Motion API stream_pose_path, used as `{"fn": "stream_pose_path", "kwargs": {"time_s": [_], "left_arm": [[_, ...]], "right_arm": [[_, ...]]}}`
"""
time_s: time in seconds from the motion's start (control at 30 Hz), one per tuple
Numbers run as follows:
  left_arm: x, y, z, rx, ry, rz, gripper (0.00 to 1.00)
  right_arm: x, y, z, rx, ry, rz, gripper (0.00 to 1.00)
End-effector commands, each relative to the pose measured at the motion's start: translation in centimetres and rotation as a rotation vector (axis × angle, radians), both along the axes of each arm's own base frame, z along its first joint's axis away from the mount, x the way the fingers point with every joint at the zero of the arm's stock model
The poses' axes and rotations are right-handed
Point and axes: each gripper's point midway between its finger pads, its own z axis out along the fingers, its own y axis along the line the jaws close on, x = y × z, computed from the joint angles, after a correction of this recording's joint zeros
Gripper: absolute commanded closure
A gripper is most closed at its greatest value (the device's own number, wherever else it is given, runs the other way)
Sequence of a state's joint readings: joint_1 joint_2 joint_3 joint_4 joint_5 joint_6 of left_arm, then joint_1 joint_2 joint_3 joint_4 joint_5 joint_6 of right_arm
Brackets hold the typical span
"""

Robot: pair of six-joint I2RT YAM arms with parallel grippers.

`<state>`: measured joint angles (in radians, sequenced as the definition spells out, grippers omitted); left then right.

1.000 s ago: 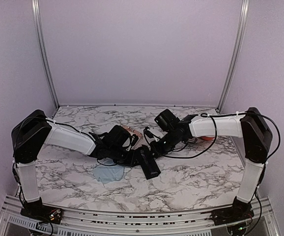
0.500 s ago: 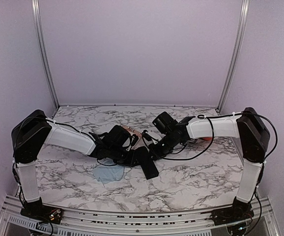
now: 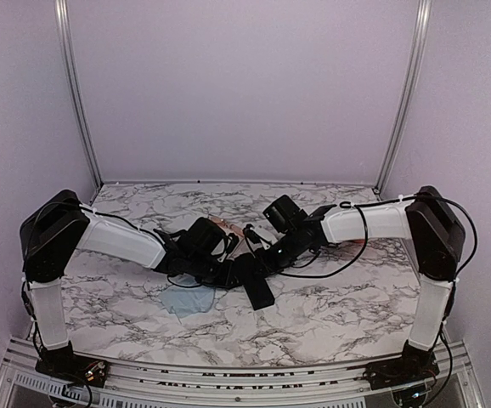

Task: Organize the sunglasses
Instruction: Close the case with sunglasses at the center of the board, then move the case with sunglasses to the center of the board.

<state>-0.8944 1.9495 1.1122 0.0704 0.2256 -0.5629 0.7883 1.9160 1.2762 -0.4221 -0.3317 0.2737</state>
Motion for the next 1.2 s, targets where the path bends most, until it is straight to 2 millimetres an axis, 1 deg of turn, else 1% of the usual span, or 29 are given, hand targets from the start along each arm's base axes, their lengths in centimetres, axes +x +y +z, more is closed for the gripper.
{"fn": "stream_pose_path", "kwargs": {"time_s": [0.0,0.1,0.3,0.4,0.43,0.53,0.67,0.83,0.87,0.97,1.07,1.17], "left_arm": [[-0.4,0.7,-1.0,0.037,0.008,0.006,0.81],[-0.4,0.4,-1.2,0.034,0.014,0.002,0.81],[0.0,-1.3,-0.8,0.009,0.015,-0.016,0.81],[0.3,-2.5,-0.6,-0.006,0.015,-0.03,0.81],[0.3,-2.7,-0.8,-0.005,0.014,-0.032,0.81],[0.6,-3.8,-1.0,-0.012,0.014,-0.041,0.81],[0.7,-6.3,-0.9,-0.045,0.025,-0.065,0.81],[1.1,-10.2,0.1,-0.104,0.025,-0.094,0.81],[1.3,-11.1,0.3,-0.118,0.027,-0.1,0.81],[1.7,-12.6,0.5,-0.139,0.034,-0.112,0.8],[2.0,-12.9,1.4,-0.144,0.011,-0.121,0.81],[2.2,-11.9,3.5,-0.133,-0.061,-0.124,0.8]], "right_arm": [[-1.3,-1.1,-2.7,-0.064,0.037,-0.013,1.0],[-1.3,-1.6,-2.7,-0.078,0.024,-0.027,1.0],[-0.6,-2.4,-2.3,-0.099,-0.005,-0.072,1.0],[-0.1,-3.3,-1.7,-0.101,-0.024,-0.109,1.0],[0.1,-3.7,-1.2,-0.094,-0.034,-0.124,1.0],[0.6,-5.3,-0.3,-0.091,-0.05,-0.164,1.0],[0.9,-7.9,0.7,-0.105,-0.075,-0.21,1.0],[0.9,-11.0,1.3,-0.13,-0.1,-0.27,1.0],[1.0,-11.5,1.4,-0.135,-0.104,-0.283,1.0],[1.2,-12.8,2.0,-0.153,-0.128,-0.317,1.0],[1.6,-13.5,3.0,-0.154,-0.166,-0.347,1.0],[2.6,-13.7,5.0,-0.147,-0.227,-0.374,0.98]]}}
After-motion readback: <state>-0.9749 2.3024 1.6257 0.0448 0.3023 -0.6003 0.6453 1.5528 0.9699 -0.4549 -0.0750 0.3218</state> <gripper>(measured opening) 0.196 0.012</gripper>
